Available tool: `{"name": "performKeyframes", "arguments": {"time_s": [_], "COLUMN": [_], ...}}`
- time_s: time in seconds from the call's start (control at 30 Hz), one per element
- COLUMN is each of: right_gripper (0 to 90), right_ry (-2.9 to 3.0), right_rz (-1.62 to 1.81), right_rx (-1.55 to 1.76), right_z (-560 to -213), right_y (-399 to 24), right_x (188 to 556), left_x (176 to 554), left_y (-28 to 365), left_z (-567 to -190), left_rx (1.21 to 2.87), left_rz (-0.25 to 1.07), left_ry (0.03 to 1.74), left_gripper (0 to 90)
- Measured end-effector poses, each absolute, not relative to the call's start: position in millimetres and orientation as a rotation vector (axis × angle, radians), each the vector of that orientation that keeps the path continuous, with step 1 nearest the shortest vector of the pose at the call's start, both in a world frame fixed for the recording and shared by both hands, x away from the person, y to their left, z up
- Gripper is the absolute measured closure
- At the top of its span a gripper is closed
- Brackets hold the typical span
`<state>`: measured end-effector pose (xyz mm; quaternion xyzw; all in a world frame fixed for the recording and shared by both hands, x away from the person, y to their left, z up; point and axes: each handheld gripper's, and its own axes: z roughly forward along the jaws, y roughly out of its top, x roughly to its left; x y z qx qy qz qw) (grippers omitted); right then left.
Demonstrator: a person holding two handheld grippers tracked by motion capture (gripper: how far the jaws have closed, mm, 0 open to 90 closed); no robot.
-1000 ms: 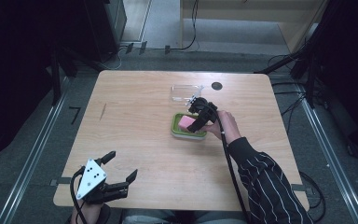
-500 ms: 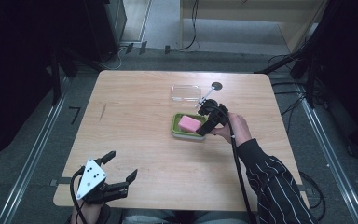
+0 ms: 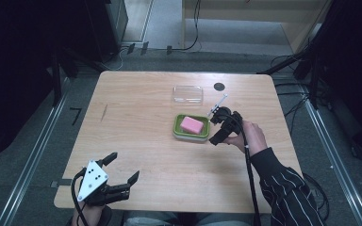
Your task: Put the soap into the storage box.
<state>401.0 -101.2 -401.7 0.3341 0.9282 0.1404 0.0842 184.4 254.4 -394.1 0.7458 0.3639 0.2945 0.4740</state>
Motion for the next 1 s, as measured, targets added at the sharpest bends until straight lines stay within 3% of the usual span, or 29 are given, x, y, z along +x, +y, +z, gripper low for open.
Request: {"name": "performKeyframes", "arguments": {"time_s": [1.0], "right_gripper": [11.2], "right_ry": [2.826], "right_rz": [0.206], "right_rx": [1.083], "right_z": [-437], "right_y": [-147], "right_x": [344], "left_x": [186], "left_y": [251], "left_z": [-394], "left_rx": [1.832], "left_rz": [0.722], "left_ry": [0.880], "left_gripper": [13.9]}}
